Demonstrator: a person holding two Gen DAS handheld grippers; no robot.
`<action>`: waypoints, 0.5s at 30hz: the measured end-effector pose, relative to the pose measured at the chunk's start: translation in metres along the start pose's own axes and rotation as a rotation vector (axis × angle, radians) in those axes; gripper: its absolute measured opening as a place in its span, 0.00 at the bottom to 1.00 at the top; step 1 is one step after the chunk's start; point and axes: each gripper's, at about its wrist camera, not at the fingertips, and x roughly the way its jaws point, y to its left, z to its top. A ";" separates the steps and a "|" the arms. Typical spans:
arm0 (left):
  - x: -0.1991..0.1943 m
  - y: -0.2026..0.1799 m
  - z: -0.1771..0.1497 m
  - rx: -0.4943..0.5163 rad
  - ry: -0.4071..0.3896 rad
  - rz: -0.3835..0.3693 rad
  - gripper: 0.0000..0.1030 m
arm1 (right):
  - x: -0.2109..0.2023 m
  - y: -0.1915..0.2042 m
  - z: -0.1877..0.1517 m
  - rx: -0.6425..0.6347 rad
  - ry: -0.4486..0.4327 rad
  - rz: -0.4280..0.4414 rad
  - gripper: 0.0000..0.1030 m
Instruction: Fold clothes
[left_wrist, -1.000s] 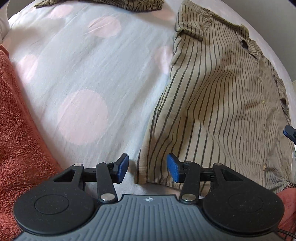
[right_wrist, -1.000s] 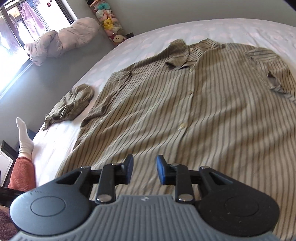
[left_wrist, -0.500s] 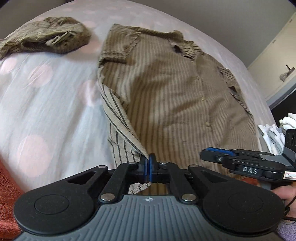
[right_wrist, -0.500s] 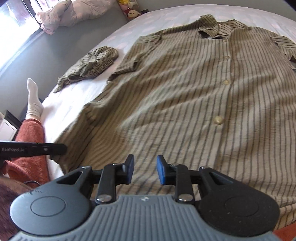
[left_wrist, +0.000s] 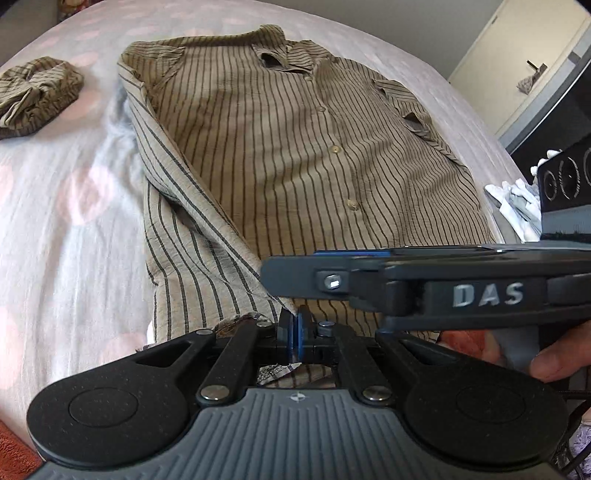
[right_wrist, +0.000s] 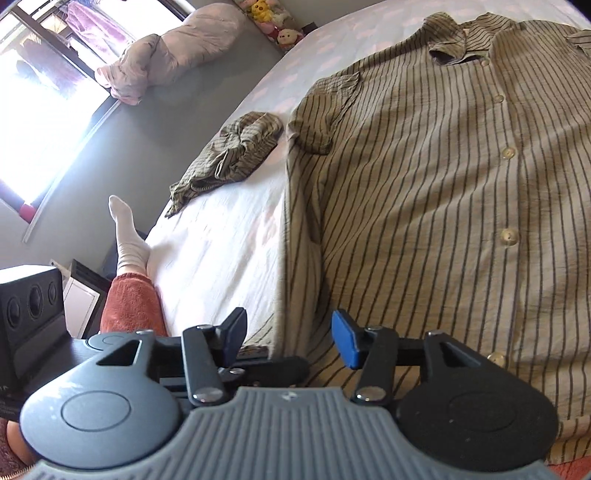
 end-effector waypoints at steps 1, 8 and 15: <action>0.000 -0.002 0.000 0.007 0.001 0.001 0.00 | 0.003 0.001 0.000 -0.004 0.010 -0.010 0.52; 0.001 -0.004 -0.001 0.017 0.011 0.007 0.01 | 0.020 0.007 -0.002 -0.058 0.052 -0.061 0.12; -0.019 0.011 0.010 0.040 0.003 -0.053 0.17 | 0.012 -0.006 -0.001 -0.040 0.023 -0.085 0.04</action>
